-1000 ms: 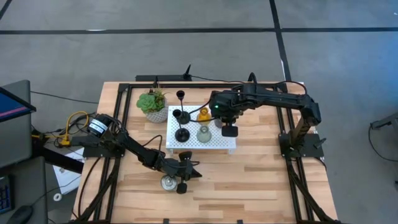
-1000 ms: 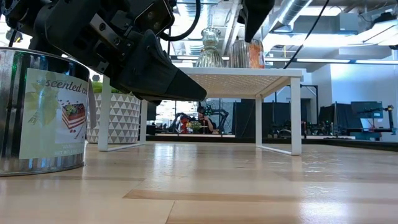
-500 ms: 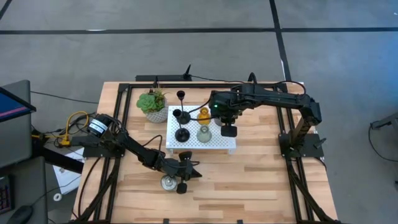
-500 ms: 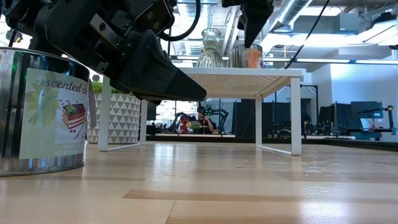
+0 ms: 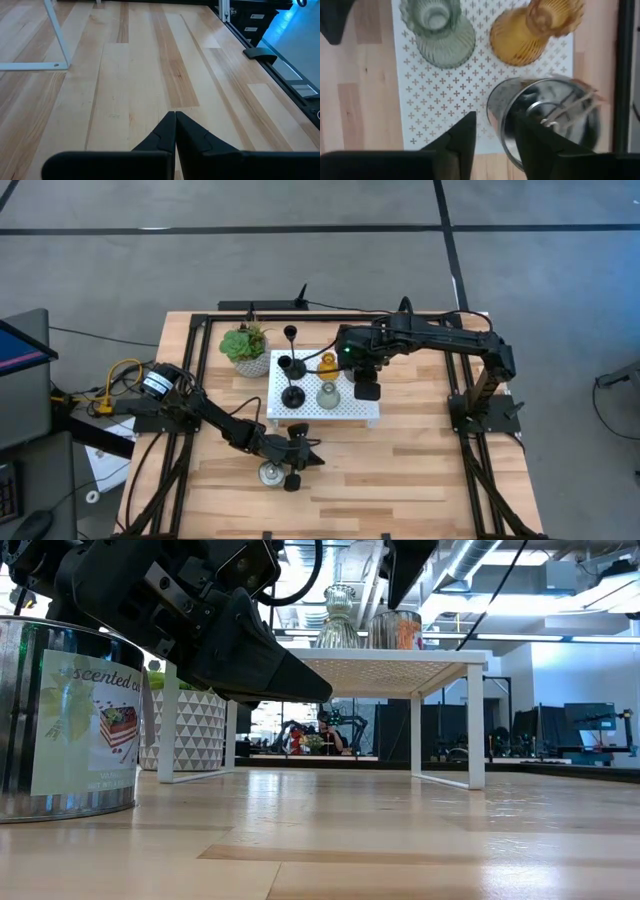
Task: Pick & Place candle stick holders
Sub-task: Put the right orange scented candle on the shelf, then align the green scented candle with the orange scented candle on the shelf
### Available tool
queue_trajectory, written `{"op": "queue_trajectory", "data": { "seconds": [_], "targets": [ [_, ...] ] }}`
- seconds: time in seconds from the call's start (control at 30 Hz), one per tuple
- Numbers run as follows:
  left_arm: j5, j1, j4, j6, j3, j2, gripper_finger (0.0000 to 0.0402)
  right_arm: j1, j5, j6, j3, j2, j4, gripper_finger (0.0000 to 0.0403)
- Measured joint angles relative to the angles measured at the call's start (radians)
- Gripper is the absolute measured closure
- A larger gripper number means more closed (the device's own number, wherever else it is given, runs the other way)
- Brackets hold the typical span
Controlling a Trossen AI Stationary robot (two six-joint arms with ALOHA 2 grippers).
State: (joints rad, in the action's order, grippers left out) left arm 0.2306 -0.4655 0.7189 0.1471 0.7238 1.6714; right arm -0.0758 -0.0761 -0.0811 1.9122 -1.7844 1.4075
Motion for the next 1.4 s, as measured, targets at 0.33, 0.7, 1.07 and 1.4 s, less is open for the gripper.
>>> {"op": "queue_trajectory", "data": {
  "seconds": [0.33,0.7,1.07,1.4],
  "targets": [
    [0.000,0.000,0.000,0.000,0.000,0.000,0.0394,0.050,-0.003,0.047,0.202,0.002,0.134,0.0245],
    [0.000,0.000,0.000,0.000,0.000,0.000,0.0394,0.308,0.001,0.090,0.260,0.092,0.163,0.0294],
    [0.000,0.007,0.067,-0.096,0.000,0.000,0.0394,0.641,-0.263,0.311,0.239,0.191,0.163,0.0352],
    [-0.030,0.007,0.075,-0.175,0.001,-0.085,0.0394,0.897,-0.444,0.577,-0.092,0.271,0.132,0.0400]
  ]
}}
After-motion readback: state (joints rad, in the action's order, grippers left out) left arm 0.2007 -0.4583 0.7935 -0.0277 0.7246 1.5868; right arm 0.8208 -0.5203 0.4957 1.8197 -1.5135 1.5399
